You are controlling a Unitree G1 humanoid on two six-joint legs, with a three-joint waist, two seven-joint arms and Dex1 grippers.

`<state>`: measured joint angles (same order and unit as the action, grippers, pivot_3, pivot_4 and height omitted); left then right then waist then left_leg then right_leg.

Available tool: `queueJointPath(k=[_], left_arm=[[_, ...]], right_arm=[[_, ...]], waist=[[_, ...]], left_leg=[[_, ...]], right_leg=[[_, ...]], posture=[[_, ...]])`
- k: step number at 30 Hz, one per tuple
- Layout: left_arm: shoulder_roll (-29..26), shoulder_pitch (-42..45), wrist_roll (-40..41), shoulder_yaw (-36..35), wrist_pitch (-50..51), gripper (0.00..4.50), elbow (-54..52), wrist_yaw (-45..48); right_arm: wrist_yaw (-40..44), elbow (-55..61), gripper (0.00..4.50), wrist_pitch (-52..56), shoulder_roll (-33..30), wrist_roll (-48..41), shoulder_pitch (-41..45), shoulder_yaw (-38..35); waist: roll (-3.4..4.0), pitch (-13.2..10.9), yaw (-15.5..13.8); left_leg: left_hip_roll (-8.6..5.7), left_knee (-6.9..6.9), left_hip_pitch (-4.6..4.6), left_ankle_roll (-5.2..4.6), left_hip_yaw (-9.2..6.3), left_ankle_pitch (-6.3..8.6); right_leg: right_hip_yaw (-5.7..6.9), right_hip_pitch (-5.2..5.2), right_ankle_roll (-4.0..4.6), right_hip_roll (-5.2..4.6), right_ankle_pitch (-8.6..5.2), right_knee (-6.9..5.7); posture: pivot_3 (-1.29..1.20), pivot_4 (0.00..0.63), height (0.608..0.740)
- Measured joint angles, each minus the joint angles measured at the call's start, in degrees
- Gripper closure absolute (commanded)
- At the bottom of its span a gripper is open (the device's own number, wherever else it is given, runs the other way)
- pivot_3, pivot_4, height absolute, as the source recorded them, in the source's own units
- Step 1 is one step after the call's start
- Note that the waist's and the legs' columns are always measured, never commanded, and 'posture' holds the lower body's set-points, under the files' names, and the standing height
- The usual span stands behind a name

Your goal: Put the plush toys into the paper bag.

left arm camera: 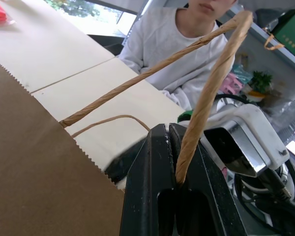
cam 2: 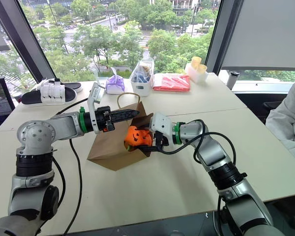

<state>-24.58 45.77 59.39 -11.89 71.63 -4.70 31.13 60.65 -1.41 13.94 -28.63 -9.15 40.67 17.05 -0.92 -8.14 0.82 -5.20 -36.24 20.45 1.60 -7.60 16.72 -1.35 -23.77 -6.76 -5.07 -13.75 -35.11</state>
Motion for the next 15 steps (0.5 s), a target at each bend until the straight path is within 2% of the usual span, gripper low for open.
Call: queueJointPath(k=[3,6,9,13,15], left_arm=[[0.1,0.0,0.0,0.0,0.0,4.5,0.0,0.0],[0.1,-0.5,0.0,0.0,-0.1,4.5,-0.5,0.0],[0.1,-0.9,0.0,-0.2,-0.1,4.5,-0.7,-0.1],[0.0,-1.0,0.1,-0.2,0.0,4.5,-0.7,-0.1],[-0.2,-1.2,0.1,-0.3,0.0,4.5,-0.8,-0.1]], right_arm=[[-1.3,0.2,0.1,0.0,-0.1,0.0,0.1,-1.5],[-3.3,3.3,0.1,2.6,-2.1,-1.5,-0.1,-5.9],[-6.5,8.1,0.1,8.0,-4.2,-6.4,-1.7,-14.6],[-13.7,12.5,0.1,18.4,-4.3,-14.2,-5.0,-26.8],[-17.4,13.4,0.1,23.2,-3.9,-16.6,-7.6,-30.6]], waist=[[0.0,0.0,0.0],[0.0,0.0,-0.2],[0.0,0.0,-0.4],[-0.01,0.0,-0.3],[-0.01,0.0,-0.3]], left_leg=[[0.0,0.0,0.01,0.0,0.0,0.0],[-0.01,0.0,0.03,0.0,-0.02,0.0],[-0.03,0.0,0.04,-0.01,-0.07,0.0],[-0.01,0.02,0.01,-0.01,-0.07,0.01],[0.0,0.02,0.01,-0.01,-0.06,0.01]], right_leg=[[0.0,-0.01,0.0,0.0,0.0,0.0],[0.0,0.0,0.0,-0.01,0.0,0.01],[0.01,0.03,0.0,-0.02,0.0,0.02],[0.01,0.05,0.01,-0.02,0.0,0.02],[0.0,0.06,0.01,-0.02,0.0,0.02]], posture=[[0.0,0.15,0.74],[0.0,0.15,0.74],[0.0,0.15,0.74],[0.0,0.15,0.74],[0.0,0.15,0.74]])
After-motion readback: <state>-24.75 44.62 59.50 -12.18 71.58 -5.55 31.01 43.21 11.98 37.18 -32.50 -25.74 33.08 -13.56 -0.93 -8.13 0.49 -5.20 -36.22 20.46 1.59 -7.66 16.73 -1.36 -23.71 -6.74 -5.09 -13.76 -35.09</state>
